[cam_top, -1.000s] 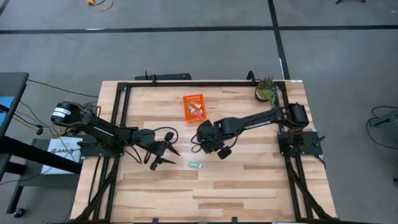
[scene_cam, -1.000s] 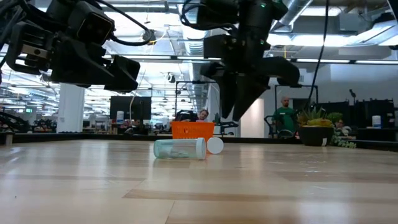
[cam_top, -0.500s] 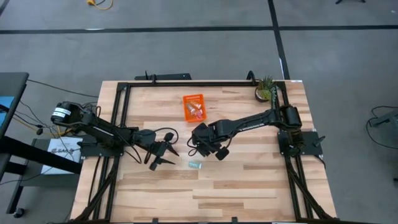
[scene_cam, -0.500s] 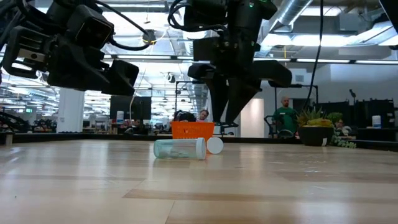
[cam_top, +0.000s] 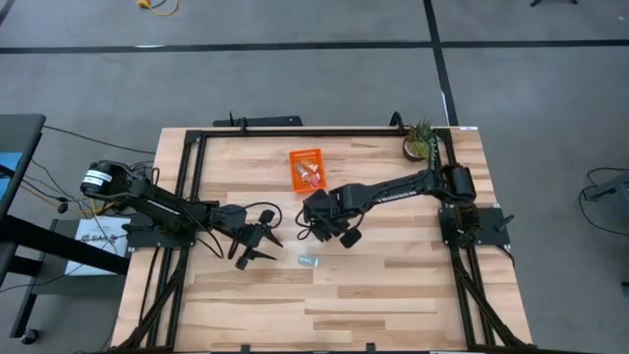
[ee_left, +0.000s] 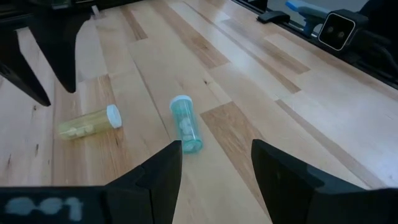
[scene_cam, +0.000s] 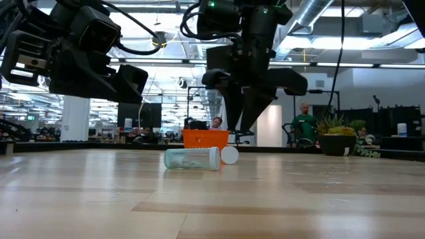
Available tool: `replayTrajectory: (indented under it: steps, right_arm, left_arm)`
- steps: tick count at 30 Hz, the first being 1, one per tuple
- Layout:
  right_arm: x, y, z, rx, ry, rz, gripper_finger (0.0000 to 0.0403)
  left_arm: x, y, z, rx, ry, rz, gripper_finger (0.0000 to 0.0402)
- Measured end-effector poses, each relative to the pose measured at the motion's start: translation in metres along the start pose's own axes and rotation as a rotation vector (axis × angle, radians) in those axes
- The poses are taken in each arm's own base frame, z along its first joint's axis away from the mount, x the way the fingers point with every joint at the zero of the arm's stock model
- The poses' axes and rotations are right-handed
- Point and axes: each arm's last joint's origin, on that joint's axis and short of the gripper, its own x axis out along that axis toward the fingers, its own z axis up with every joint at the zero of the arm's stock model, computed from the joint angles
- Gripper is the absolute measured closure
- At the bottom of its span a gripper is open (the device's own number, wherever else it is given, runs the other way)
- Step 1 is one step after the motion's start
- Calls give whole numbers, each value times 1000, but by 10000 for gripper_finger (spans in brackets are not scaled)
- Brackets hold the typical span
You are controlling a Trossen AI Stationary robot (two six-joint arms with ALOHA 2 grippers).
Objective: Pick and place pill bottles into a basket
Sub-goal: Put the yellow pill bottle into the orange bin
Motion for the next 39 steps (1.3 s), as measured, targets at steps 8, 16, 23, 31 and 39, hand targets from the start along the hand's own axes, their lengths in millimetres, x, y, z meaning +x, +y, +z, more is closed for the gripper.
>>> replayTrajectory:
  steps: [8,16,23,31,39]
  right_arm:
    - [0,-4,-3,11,3,-2,251]
    - [0,-6,0,-23,-25,-30,184]
    - [0,-7,2,-72,-42,-47,181]
    - [8,-3,-2,-152,-35,-38,193]
    - [8,-4,1,-170,-76,-37,201]
  left_arm:
    - [0,0,0,-3,0,0,218]
    - [0,0,0,-19,3,-2,218]
    - [0,0,0,-20,3,-2,218]
    - [0,0,-1,-27,6,-3,218]
    - [0,-1,-2,-32,19,-5,218]
